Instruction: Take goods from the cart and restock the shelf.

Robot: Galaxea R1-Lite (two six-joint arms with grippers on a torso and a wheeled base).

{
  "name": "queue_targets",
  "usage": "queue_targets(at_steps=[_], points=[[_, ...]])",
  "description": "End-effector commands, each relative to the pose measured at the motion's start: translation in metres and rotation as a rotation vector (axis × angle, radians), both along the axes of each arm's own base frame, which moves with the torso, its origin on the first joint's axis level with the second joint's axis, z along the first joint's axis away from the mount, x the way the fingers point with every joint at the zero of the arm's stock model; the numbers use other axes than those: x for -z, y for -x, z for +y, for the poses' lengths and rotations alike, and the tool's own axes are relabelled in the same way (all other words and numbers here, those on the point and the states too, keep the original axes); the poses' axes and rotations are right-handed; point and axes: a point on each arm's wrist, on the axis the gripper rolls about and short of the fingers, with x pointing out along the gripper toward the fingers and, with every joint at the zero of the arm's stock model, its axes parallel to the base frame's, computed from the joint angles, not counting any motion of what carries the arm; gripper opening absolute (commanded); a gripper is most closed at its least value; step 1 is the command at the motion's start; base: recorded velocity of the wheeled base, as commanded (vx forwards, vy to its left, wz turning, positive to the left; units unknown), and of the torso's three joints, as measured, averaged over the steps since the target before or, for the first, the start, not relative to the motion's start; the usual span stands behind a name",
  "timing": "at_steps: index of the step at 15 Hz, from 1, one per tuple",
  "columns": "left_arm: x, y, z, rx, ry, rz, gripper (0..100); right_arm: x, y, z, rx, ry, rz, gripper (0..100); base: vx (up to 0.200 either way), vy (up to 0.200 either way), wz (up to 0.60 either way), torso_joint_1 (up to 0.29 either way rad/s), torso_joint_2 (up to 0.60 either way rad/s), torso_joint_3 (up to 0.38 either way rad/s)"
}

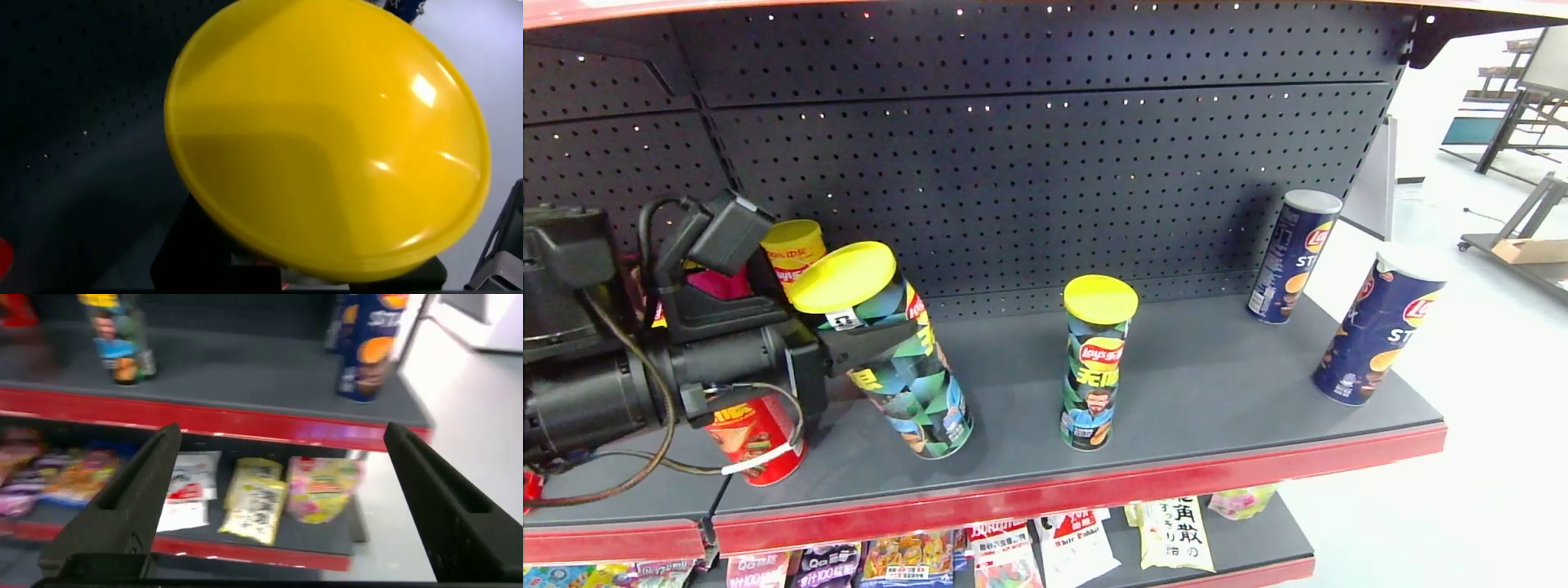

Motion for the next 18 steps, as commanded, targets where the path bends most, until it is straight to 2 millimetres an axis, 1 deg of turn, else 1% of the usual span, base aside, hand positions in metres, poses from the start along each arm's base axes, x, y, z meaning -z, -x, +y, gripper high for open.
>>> queue_targets(at_steps=[1, 2, 3, 5, 7, 9, 10, 12, 13, 14, 15, 17, 18], points=[[0.0074, -0.0092, -0.0044, 0.007, -0.007, 0.033, 0, -0.0009, 0.0003, -0.0002, 0.01, -0.011, 0.0, 100, 0.0, 0.0, 0.0, 0.0, 0.0, 0.0], [0.0074, -0.0092, -0.0044, 0.007, -0.007, 0.033, 0, -0.0009, 0.0003, -0.0002, 0.01, -0.011, 0.0, 100, 0.0, 0.0, 0.0, 0.0, 0.0, 0.0], [0.0035, -0.0134, -0.0062, 0.01, -0.003, 0.021, 0, -0.0003, 0.0, -0.0013, 0.061, -0.075, 0.014, 100, 0.0, 0.0, 0.0, 0.0, 0.0, 0.0], [0.0039, -0.0127, -0.0091, 0.022, -0.002, 0.025, 0, -0.0004, -0.0002, -0.0017, 0.073, -0.079, 0.011, 100, 0.0, 0.0, 0.0, 0.0, 0.0, 0.0], [0.0039, -0.0118, -0.0115, 0.028, 0.008, 0.036, 0, -0.001, -0.0012, -0.0015, 0.06, -0.075, 0.029, 100, 0.0, 0.0, 0.0, 0.0, 0.0, 0.0], [0.0032, -0.0112, -0.0113, 0.028, 0.011, 0.035, 0, -0.0006, 0.0004, 0.0001, -0.01, -0.035, 0.008, 100, 0.0, 0.0, 0.0, 0.0, 0.0, 0.0], [0.0032, -0.0113, -0.011, 0.026, 0.011, 0.035, 0, -0.0005, -0.0006, -0.0006, 0.034, -0.054, 0.028, 100, 0.0, 0.0, 0.0, 0.0, 0.0, 0.0], [0.0019, -0.012, -0.0116, 0.028, 0.012, 0.031, 0, -0.0001, 0.0, -0.0018, 0.079, -0.052, 0.014, 100, 0.0, 0.0, 0.0, 0.0, 0.0, 0.0], [0.0026, -0.0131, -0.012, 0.028, 0.011, 0.034, 0, -0.0001, -0.0005, -0.0051, 0.224, -0.069, 0.004, 100, 0.0, 0.0, 0.0, 0.0, 0.0, 0.0], [0.0041, -0.0138, -0.0122, 0.028, 0.01, 0.039, 0, -0.0001, -0.0008, -0.0062, 0.271, -0.109, -0.003, 100, 0.0, 0.0, 0.0, 0.0, 0.0, 0.0], [0.0041, -0.0138, -0.0122, 0.027, 0.011, 0.041, 0, -0.0001, -0.0012, -0.0061, 0.269, -0.109, -0.013, 100, 0.0, 0.0, 0.0, 0.0, 0.0, 0.0], [0.0033, -0.0142, -0.012, 0.025, 0.013, 0.039, 0, 0.0004, -0.0018, -0.0047, 0.209, -0.007, -0.029, 100, 0.0, 0.0, 0.0, 0.0, 0.0, 0.0], [0.0037, -0.0145, -0.0121, 0.025, 0.012, 0.04, 0, 0.0022, -0.0019, -0.0044, 0.197, -0.015, -0.011, 100, 0.0, 0.0, 0.0, 0.0, 0.0, 0.0]])
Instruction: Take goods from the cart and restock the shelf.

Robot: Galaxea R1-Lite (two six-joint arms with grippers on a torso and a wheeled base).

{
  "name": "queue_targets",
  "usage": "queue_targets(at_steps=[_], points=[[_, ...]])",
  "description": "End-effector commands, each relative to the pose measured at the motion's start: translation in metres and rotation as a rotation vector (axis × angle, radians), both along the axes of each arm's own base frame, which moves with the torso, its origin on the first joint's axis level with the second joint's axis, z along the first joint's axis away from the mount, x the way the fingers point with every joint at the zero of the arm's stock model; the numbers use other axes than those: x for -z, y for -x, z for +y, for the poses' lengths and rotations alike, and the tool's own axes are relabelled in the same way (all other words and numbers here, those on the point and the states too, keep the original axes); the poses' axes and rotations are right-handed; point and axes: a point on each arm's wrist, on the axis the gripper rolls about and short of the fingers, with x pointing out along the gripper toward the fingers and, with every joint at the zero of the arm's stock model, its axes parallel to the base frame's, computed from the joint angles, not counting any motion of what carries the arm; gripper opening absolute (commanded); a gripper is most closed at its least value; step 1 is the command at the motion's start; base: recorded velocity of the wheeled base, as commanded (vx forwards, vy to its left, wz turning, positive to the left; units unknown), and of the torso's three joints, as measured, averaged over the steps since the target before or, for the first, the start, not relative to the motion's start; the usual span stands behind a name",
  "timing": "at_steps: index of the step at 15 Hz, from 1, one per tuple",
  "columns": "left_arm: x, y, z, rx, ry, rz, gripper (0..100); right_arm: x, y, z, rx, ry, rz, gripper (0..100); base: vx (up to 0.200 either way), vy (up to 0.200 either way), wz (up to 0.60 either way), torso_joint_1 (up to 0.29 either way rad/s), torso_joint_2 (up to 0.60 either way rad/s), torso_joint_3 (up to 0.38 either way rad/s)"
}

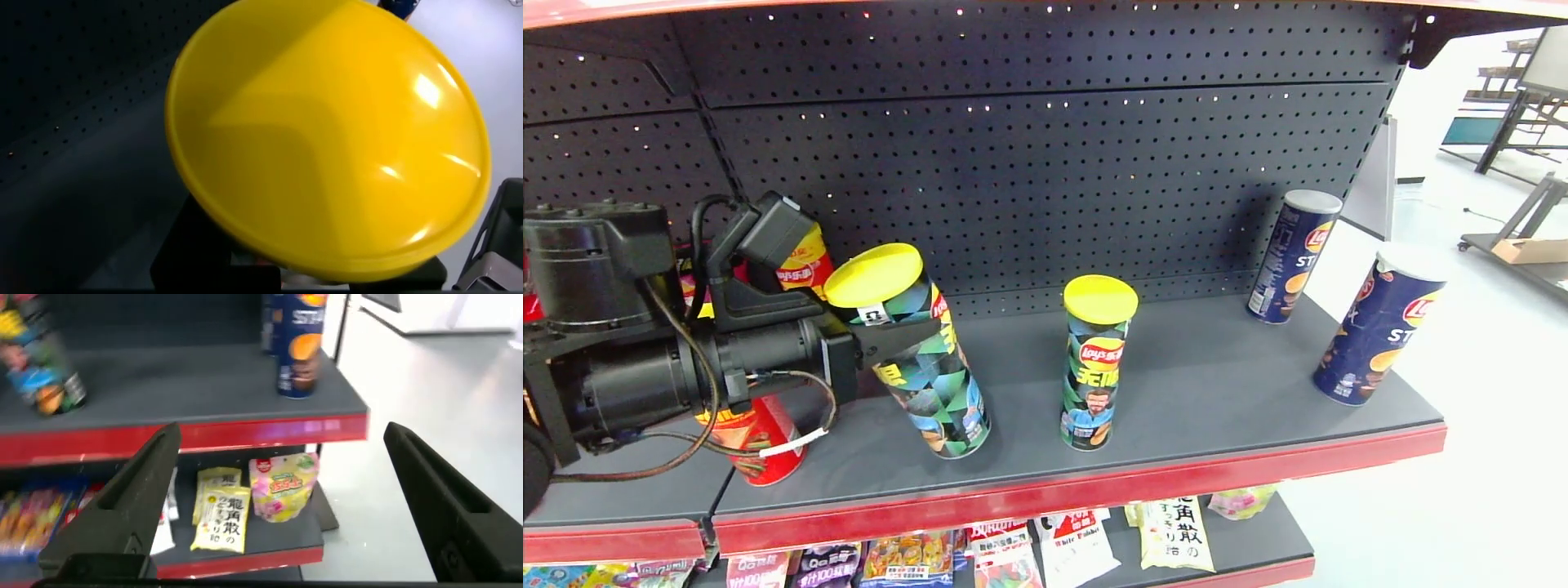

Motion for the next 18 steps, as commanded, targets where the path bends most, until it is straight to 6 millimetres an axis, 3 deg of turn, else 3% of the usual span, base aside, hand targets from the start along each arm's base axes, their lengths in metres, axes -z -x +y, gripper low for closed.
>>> queue_targets(at_steps=[1, 10, 18], points=[[0.001, -0.001, 0.0, 0.001, -0.001, 0.002, 0, 0.006, 0.0, 0.0, -0.002, -0.024, 0.05, 100, 0.0, 0.0, 0.0, 0.0, 0.0, 0.0], [-0.001, -0.01, -0.004, -0.001, 0.011, 0.01, 0, 0.006, 0.0, 0.0, -0.002, -0.043, 0.053, 100, 0.0, 0.0, 0.0, 0.0, 0.0, 0.0], [0.001, -0.039, -0.021, 0.0, 0.008, 0.018, 0, 0.006, 0.0, 0.0, -0.004, -0.043, 0.053, 100, 0.0, 0.0, 0.0, 0.0, 0.0, 0.0]])
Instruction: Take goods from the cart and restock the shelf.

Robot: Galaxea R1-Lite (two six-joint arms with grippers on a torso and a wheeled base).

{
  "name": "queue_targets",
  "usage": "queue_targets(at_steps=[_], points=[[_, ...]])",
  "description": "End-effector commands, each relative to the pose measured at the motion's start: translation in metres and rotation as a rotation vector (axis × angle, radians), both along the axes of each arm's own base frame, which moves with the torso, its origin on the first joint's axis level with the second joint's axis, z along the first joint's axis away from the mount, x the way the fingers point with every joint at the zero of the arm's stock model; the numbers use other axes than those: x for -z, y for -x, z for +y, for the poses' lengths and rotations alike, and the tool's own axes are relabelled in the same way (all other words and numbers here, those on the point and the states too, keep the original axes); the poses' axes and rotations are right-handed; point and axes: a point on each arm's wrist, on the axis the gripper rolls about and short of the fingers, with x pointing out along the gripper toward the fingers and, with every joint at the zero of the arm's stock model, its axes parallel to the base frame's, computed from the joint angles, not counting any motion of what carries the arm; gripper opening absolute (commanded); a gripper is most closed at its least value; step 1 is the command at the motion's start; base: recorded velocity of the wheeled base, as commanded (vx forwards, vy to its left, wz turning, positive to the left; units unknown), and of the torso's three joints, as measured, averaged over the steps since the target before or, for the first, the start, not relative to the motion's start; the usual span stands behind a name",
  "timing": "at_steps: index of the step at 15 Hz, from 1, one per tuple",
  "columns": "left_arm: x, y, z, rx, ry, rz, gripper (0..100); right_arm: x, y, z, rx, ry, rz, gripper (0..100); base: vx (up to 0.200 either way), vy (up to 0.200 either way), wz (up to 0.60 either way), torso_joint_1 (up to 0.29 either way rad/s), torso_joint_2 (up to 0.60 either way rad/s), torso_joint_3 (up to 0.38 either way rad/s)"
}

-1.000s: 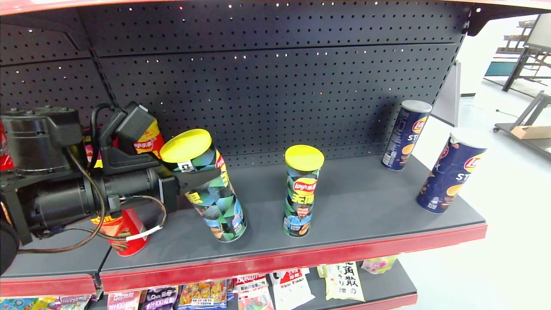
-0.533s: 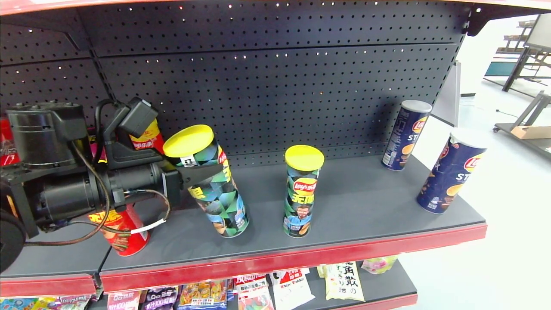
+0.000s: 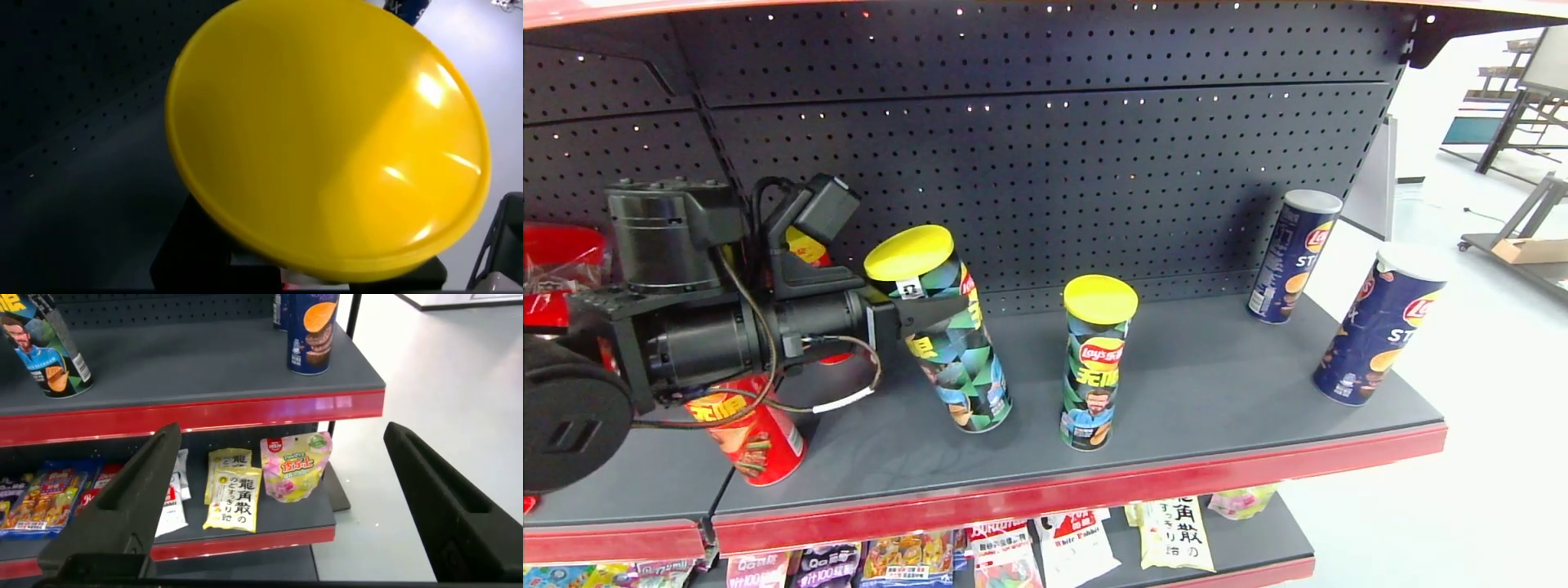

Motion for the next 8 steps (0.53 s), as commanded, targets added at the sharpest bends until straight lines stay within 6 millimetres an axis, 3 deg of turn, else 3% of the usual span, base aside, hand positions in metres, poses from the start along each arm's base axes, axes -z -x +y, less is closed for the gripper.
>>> queue_targets(at_steps=[1, 5, 8], points=[[0.005, -0.014, -0.005, -0.02, -0.011, 0.012, 0, 0.0, 0.0, 0.0, 0.0, 0.0, 0.0, 100, 0.0, 0.0, 0.0, 0.0, 0.0, 0.0], [0.015, -0.028, -0.014, -0.055, -0.033, 0.031, 0, 0.0, 0.0, 0.0, 0.0, 0.0, 0.0, 100, 0.0, 0.0, 0.0, 0.0, 0.0, 0.0], [0.018, -0.05, -0.021, -0.114, -0.048, 0.017, 0, 0.0, 0.0, 0.0, 0.0, 0.0, 0.0, 100, 0.0, 0.0, 0.0, 0.0, 0.0, 0.0]])
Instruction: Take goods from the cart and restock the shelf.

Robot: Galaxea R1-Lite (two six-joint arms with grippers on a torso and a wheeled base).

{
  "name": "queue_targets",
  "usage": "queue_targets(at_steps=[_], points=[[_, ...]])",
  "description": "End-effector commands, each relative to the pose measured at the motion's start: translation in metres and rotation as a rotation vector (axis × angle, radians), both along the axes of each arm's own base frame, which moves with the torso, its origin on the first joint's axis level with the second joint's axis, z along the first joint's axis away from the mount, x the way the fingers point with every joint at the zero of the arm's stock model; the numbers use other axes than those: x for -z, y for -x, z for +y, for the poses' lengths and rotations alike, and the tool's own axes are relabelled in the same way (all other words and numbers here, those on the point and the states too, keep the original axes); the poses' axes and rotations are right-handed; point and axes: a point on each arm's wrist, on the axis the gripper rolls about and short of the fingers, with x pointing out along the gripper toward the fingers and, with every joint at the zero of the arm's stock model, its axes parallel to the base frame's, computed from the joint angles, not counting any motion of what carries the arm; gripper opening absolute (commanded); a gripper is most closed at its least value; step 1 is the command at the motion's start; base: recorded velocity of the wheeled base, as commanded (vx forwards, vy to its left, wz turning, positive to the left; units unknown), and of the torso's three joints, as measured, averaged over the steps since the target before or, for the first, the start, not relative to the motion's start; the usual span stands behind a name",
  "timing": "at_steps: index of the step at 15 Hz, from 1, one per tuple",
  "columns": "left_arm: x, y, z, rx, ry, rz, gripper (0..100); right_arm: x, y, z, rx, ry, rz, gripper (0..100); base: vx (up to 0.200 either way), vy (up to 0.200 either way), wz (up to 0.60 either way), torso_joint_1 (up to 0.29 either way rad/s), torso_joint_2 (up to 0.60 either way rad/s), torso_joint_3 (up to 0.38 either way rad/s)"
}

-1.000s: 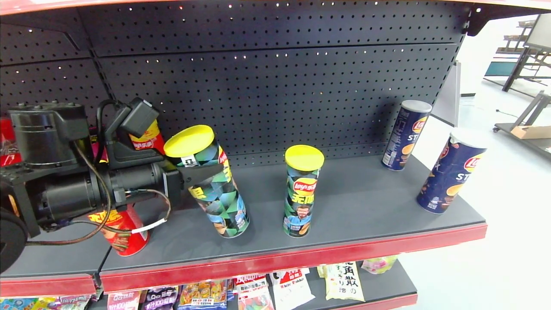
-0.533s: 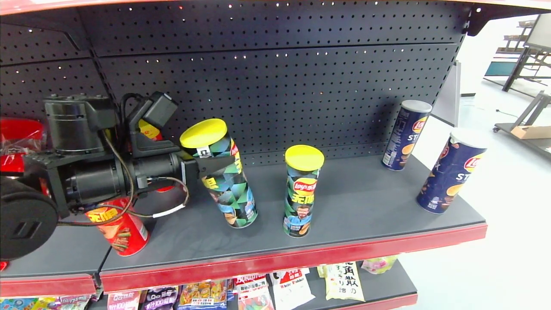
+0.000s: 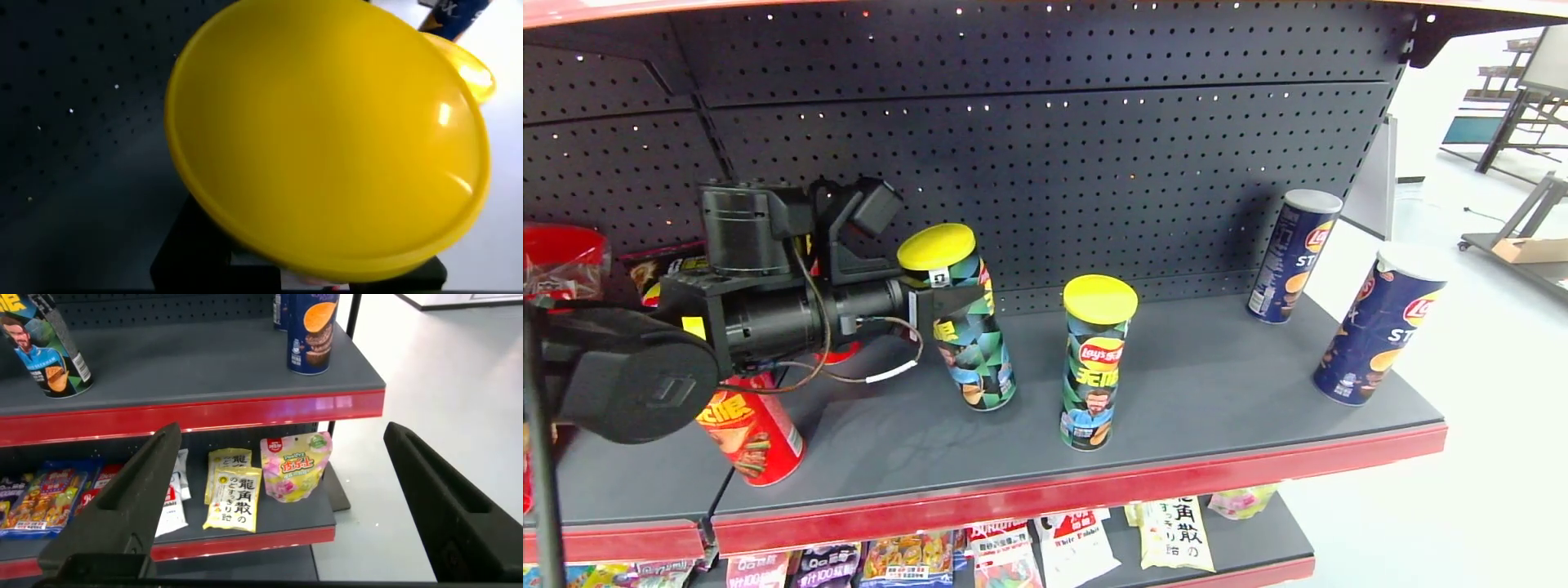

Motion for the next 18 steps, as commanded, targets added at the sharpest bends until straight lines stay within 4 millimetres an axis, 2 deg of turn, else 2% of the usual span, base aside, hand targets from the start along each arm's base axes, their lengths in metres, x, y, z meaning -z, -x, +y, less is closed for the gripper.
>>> queue_targets(at_steps=[1, 5, 7, 14, 18], points=[[0.008, -0.021, -0.008, -0.047, -0.016, 0.004, 0, 0.0, 0.0, 0.0, -0.002, 0.0, 0.0, 100, 0.0, 0.0, 0.0, 0.0, 0.0, 0.0], [0.008, -0.037, -0.014, -0.053, -0.014, -0.006, 0, 0.0, 0.0, 0.0, 0.0, 0.0, 0.0, 100, 0.0, 0.0, 0.0, 0.0, 0.0, 0.0], [0.007, -0.041, -0.026, -0.029, -0.008, -0.017, 0, 0.0, 0.0, 0.0, -0.002, 0.0, 0.0, 100, 0.0, 0.0, 0.0, 0.0, 0.0, 0.0], [0.022, -0.082, -0.053, -0.017, -0.004, -0.031, 0, 0.0, 0.0, 0.0, 0.0, 0.0, 0.0, 100, 0.0, 0.0, 0.0, 0.0, 0.0, 0.0], [0.03, -0.095, -0.063, -0.003, -0.002, -0.036, 0, 0.0, 0.0, 0.0, -0.002, 0.0, 0.0, 100, 0.0, 0.0, 0.0, 0.0, 0.0, 0.0]])
